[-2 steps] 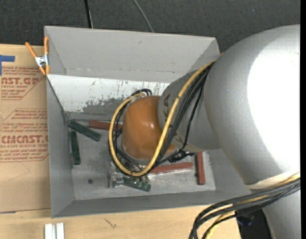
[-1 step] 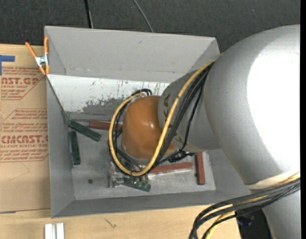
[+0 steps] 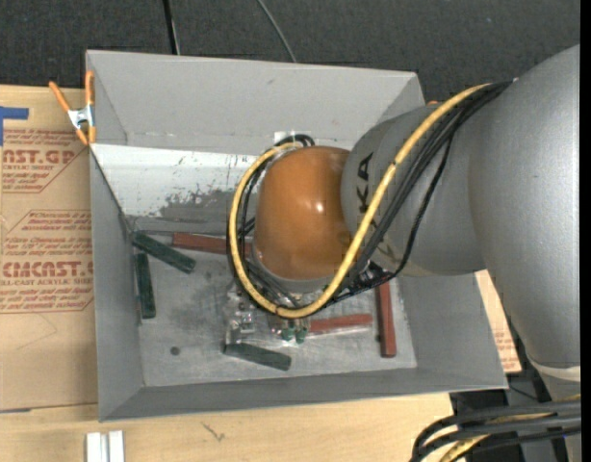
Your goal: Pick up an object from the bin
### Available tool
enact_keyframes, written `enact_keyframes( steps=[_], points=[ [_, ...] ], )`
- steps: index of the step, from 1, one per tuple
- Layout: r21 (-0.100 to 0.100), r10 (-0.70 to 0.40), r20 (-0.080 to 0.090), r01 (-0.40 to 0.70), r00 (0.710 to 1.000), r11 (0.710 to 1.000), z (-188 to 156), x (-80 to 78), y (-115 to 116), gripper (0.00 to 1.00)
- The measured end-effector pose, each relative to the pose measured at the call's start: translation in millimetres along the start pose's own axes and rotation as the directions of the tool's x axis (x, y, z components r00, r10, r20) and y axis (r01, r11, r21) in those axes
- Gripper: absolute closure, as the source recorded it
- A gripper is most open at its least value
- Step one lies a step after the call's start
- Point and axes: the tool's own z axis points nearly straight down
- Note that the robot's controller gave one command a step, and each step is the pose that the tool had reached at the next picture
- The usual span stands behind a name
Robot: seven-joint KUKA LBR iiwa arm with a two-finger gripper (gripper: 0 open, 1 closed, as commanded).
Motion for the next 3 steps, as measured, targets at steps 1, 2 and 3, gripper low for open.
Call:
enact_keyframes(
  steps=[1, 2, 3],
  points=[
    [-0.002, -0.01, 0.006, 0.01, 1.0, 1.0, -22, -4.5, 7, 0.0],
    [-0.001, -0.015, 0.005, 0.015, 1.0, 1.0, -8, -5.9, 10, 0.0],
    [0.0, -0.197, 0.007, 0.197, 0.98, 0.98, 32, -10.7, -54, 0.0]
  ],
)
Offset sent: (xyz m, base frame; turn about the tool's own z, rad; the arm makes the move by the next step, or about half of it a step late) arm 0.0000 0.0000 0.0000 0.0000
